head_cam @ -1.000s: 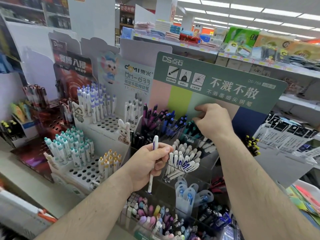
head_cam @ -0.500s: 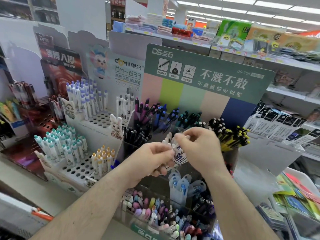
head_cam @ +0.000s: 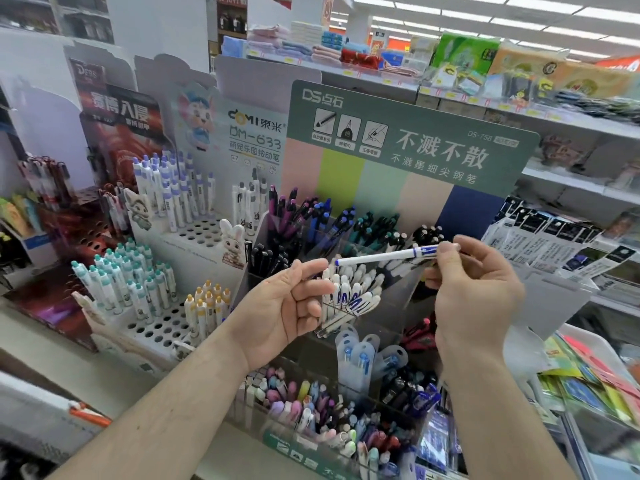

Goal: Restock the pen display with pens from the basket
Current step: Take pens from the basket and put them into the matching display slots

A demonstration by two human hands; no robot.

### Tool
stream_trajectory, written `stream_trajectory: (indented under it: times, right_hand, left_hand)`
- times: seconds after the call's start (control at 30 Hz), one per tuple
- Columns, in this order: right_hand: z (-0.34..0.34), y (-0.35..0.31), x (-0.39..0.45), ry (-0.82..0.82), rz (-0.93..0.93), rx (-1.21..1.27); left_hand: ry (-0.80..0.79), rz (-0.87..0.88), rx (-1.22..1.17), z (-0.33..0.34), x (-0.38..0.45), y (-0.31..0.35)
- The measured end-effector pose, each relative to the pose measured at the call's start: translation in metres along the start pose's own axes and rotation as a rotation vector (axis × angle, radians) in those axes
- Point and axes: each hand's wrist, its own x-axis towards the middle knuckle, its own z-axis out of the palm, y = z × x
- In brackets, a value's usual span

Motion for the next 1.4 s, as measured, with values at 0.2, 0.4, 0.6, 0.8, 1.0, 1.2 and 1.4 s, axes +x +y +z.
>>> stream_trajectory:
  times: [0.2, 0.4, 0.6, 0.8, 1.0, 1.2, 1.4]
  right_hand:
    - [0.009, 0.02, -0.005, -0.043, -0.424, -0.343]
    - [0.019, 0.021, -0.003, -0.041, -0.463, -0.326]
    - [0.012, 0.011, 0.0, 0.08, -0.371, -0.204]
    - [-0.01, 0.009, 0.001, 0.142, -0.479, -0.267]
    - [-0.025, 0.025, -0.007, 0.035, -0.486, -0.629]
    - [-0.016, 0.047, -0.012, -0.334, -0.218, -1.035]
    - [-0.019, 0.038, -0.009, -0.36, -0.143, -1.183]
  left_hand:
    - [0.069, 0.005, 0.008, -0.006, -0.011, -0.002]
    - [0.107, 0.017, 0.012, -0.015, -0.022, -0.003]
    - [0.123, 0.03, 0.015, -0.02, -0.028, -0.006]
    - [0.055, 0.0, 0.053, -0.008, -0.021, -0.015]
    - [0.01, -0.053, 0.088, 0.007, -0.013, -0.024]
    - [-0.018, -0.072, 0.084, 0.004, -0.016, -0.03]
    - [-0.02, -0.099, 0.086, -0.006, -0.026, -0.033]
